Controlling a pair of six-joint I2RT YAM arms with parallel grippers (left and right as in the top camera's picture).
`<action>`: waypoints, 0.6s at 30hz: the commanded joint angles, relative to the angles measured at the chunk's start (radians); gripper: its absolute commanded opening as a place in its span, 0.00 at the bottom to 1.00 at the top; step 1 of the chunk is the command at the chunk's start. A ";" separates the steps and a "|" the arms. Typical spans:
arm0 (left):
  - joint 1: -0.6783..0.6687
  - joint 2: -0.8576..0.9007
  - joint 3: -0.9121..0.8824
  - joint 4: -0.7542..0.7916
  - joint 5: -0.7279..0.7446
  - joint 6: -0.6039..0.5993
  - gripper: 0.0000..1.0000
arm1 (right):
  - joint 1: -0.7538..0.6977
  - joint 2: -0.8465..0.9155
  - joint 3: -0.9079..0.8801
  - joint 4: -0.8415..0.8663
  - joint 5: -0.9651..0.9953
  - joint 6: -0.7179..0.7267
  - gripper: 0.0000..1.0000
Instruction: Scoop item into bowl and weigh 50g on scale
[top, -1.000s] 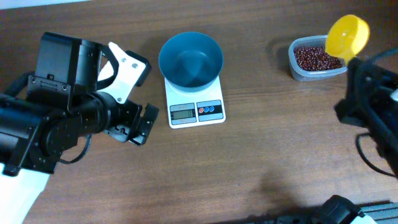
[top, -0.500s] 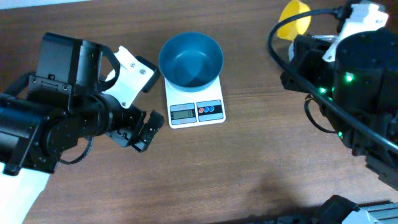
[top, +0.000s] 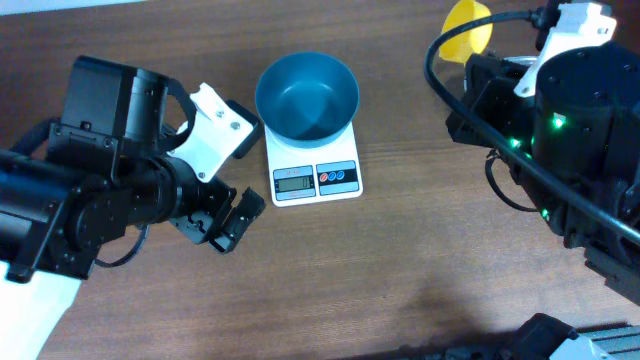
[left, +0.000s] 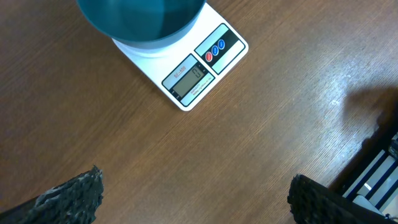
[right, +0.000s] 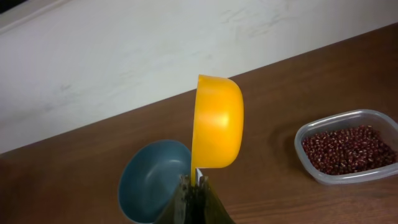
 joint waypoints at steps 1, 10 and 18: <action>-0.003 -0.015 0.018 0.001 0.012 0.019 0.99 | -0.003 -0.010 0.000 0.002 -0.024 -0.003 0.04; -0.003 -0.015 0.018 -0.002 0.015 0.019 0.99 | -0.003 -0.010 0.000 0.002 -0.023 -0.003 0.04; -0.003 -0.015 0.018 -0.002 0.015 0.019 0.99 | -0.003 -0.010 0.000 0.003 -0.023 -0.048 0.04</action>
